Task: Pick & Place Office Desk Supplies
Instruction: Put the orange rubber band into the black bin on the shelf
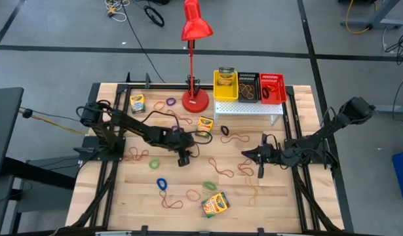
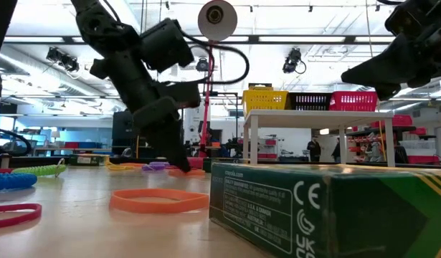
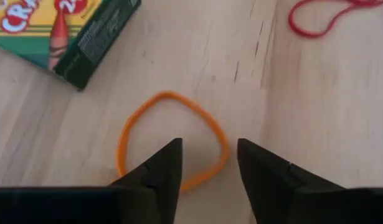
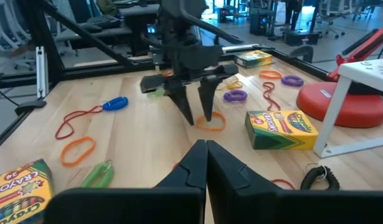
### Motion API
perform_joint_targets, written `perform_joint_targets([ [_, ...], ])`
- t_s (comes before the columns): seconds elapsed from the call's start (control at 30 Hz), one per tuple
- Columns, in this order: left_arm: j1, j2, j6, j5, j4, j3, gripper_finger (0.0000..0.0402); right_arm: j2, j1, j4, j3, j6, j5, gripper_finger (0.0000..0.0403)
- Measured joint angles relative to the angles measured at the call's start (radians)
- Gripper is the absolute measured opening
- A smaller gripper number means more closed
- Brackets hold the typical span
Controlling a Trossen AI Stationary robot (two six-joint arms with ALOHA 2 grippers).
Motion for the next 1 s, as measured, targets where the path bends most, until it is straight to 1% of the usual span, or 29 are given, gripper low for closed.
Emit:
perform_joint_targets([
  [0.07,0.007,0.000,0.021,0.005,-0.026,0.000,0.0139,0.000,0.001,0.000,0.000,-0.002,0.002,0.0007],
  [0.17,0.006,-0.001,0.042,-0.015,-0.045,0.002,0.0102,0.000,0.000,0.000,0.000,-0.008,0.002,0.0007],
  [0.33,-0.011,-0.001,0.091,0.025,-0.046,0.002,0.0019,0.000,0.000,0.000,0.000,-0.008,0.002,0.0007],
  [0.37,-0.018,-0.002,0.098,0.020,-0.048,0.002,0.0011,0.000,0.000,0.000,0.000,-0.008,0.002,0.0007],
  [0.47,-0.049,-0.013,0.133,0.014,-0.051,-0.001,0.0006,0.000,0.000,0.000,0.000,-0.008,-0.006,0.0007],
  [0.53,-0.082,-0.024,0.179,0.026,-0.012,-0.003,0.0005,0.001,-0.001,0.000,0.000,0.012,-0.007,0.0007],
  [0.63,-0.119,-0.039,0.225,0.098,0.159,-0.018,0.0005,0.001,-0.008,0.000,0.000,0.045,-0.008,0.0018],
  [0.7,-0.133,-0.038,0.222,0.165,0.309,-0.055,0.0004,0.001,-0.011,0.000,0.000,0.054,-0.008,0.0031],
  [0.77,-0.139,-0.034,0.195,0.204,0.473,-0.105,0.0004,0.001,-0.015,0.000,0.000,0.060,-0.008,0.0046],
  [0.93,-0.130,-0.029,0.117,0.202,0.879,-0.253,0.0004,0.017,-0.037,0.011,0.000,0.060,-0.009,0.0077],
  [1.0,-0.123,-0.029,0.093,0.194,1.013,-0.301,0.0004,0.046,-0.050,0.053,0.002,0.060,-0.009,0.0087],
])
